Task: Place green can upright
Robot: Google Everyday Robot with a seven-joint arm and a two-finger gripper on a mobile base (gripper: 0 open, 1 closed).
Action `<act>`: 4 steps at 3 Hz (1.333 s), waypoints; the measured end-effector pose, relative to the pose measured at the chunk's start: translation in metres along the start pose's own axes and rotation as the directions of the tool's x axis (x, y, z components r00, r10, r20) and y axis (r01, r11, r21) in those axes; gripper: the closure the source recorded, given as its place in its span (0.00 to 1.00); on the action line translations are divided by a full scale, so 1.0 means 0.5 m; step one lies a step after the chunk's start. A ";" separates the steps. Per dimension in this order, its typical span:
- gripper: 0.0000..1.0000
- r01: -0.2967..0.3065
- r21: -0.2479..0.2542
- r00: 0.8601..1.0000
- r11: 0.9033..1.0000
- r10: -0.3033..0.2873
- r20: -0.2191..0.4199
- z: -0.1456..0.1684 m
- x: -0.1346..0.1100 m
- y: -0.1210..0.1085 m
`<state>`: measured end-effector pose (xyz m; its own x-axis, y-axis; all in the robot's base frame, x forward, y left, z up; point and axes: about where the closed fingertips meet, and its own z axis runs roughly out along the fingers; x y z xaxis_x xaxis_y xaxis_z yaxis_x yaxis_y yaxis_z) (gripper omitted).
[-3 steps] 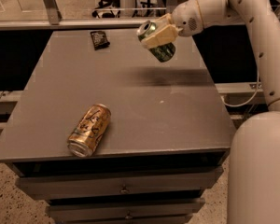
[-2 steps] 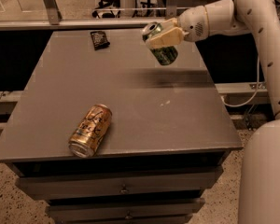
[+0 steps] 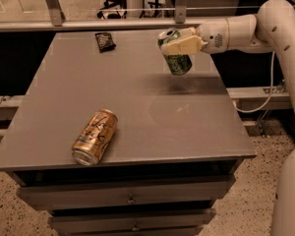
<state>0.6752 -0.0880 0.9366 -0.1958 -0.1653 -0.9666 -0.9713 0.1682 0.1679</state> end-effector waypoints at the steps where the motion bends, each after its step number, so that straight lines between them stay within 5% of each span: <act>1: 1.00 0.035 -0.018 0.998 0.999 -0.034 0.059 -0.001 0.005 0.013; 2: 1.00 0.097 -0.020 0.987 0.995 -0.093 0.128 -0.018 0.013 0.033; 4: 1.00 0.104 -0.014 0.951 0.994 -0.096 0.295 -0.056 0.062 0.047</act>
Offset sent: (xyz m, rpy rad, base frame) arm -0.0379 -0.0248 -0.0031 0.1866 -0.2128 0.0208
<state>0.6425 -0.1162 0.9161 -0.0534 0.1130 -0.9922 -0.9882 0.1367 0.0688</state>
